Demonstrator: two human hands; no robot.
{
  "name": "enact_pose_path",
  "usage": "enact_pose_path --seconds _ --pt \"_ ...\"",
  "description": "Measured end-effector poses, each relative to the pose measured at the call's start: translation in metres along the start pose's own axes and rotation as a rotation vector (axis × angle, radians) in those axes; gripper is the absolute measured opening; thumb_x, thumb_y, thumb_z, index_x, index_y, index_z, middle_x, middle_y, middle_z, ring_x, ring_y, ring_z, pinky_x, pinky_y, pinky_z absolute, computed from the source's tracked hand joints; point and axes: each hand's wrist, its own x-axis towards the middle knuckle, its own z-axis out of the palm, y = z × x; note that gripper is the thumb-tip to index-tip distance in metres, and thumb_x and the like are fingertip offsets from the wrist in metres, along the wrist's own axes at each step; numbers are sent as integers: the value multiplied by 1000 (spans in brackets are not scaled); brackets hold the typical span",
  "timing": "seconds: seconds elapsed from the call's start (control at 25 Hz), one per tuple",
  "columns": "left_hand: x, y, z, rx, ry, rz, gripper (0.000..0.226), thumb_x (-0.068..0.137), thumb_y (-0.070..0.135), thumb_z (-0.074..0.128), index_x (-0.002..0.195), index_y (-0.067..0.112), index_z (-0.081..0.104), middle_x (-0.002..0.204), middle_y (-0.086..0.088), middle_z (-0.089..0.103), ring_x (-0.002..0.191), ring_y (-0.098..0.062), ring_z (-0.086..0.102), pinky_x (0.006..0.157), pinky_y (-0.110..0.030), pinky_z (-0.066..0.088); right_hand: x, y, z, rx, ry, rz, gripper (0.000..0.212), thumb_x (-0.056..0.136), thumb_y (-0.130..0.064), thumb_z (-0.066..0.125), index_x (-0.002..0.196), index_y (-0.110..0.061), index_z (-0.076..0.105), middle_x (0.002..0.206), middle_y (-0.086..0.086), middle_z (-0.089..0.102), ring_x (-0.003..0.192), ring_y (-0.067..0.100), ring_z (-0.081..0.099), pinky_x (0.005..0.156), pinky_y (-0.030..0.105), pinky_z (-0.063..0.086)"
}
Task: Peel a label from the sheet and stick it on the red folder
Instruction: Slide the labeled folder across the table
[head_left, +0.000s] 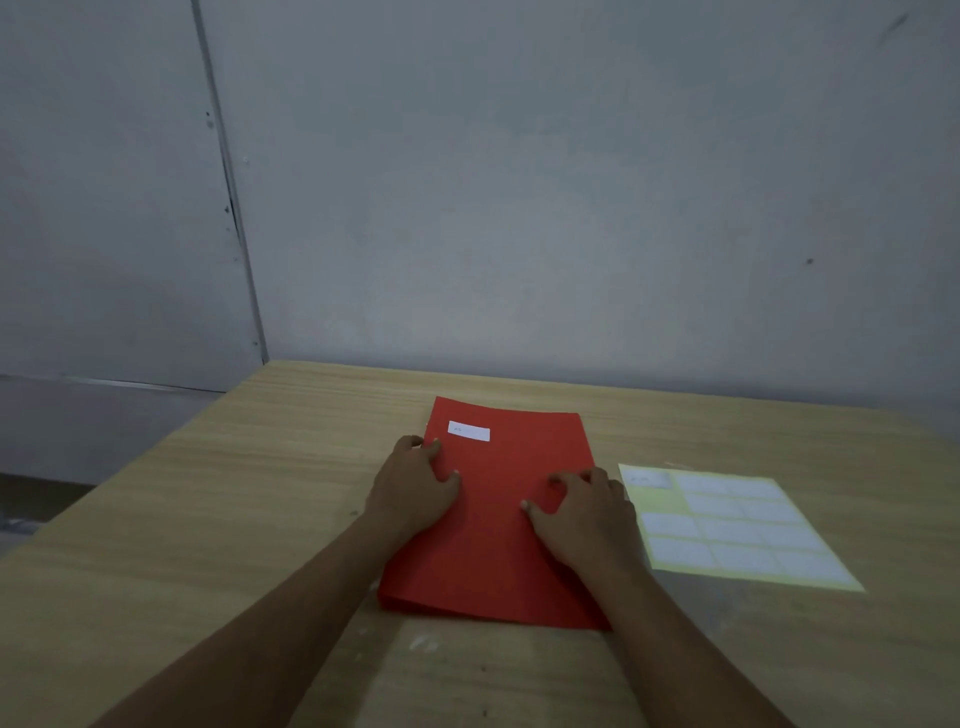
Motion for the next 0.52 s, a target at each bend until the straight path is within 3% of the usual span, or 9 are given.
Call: enact_pose_path --seconds 0.2,0.52 --pt "-10 2 3 42 -65 2 69 91 44 57 150 12 40 157 -14 32 142 -25 40 115 -34 35 -15 3 2 49 -30 -5 65 86 -67 53 142 -35 53 154 8 39 144 26 34 116 40 30" --pt "-9 -2 4 76 -91 7 71 92 46 55 151 12 37 157 -12 31 140 -27 41 114 -39 37 -17 1 7 4 -32 -5 66 90 -68 45 148 -35 47 159 12 33 148 28 27 118 43 23"
